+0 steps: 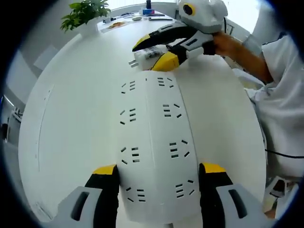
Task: Straighten the power strip on the desk, plug the charger into it
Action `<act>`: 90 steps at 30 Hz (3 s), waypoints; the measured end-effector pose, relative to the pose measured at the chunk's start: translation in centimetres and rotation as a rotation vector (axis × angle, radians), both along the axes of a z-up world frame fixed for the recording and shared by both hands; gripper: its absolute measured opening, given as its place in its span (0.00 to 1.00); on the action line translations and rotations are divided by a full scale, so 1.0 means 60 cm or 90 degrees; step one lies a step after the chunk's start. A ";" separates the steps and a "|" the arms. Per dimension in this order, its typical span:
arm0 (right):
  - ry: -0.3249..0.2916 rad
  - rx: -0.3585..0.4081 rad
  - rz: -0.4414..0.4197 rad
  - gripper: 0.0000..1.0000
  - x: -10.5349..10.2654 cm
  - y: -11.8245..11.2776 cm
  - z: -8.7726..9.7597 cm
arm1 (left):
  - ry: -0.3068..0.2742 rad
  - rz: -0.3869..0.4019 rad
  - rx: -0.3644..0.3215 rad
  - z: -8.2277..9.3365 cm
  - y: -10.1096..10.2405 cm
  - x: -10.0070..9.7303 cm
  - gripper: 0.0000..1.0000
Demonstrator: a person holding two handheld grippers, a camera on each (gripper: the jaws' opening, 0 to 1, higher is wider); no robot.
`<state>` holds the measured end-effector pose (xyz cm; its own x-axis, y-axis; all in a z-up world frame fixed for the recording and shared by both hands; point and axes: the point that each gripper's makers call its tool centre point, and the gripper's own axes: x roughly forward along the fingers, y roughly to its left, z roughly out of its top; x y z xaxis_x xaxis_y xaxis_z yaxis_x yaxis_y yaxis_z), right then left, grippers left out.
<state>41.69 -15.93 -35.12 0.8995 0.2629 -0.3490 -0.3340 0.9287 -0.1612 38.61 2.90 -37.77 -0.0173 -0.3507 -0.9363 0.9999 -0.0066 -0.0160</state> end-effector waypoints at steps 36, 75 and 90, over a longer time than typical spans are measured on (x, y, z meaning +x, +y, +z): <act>-0.011 0.060 -0.044 0.30 0.014 -0.005 -0.014 | 0.001 -0.012 -0.010 -0.001 -0.001 0.001 0.70; 0.209 0.054 0.078 0.29 -0.069 0.119 0.043 | 0.003 -0.027 -0.028 -0.001 -0.007 -0.003 0.70; 0.300 0.070 -0.009 0.29 -0.063 0.105 0.033 | 0.001 -0.028 -0.024 0.000 -0.006 -0.001 0.70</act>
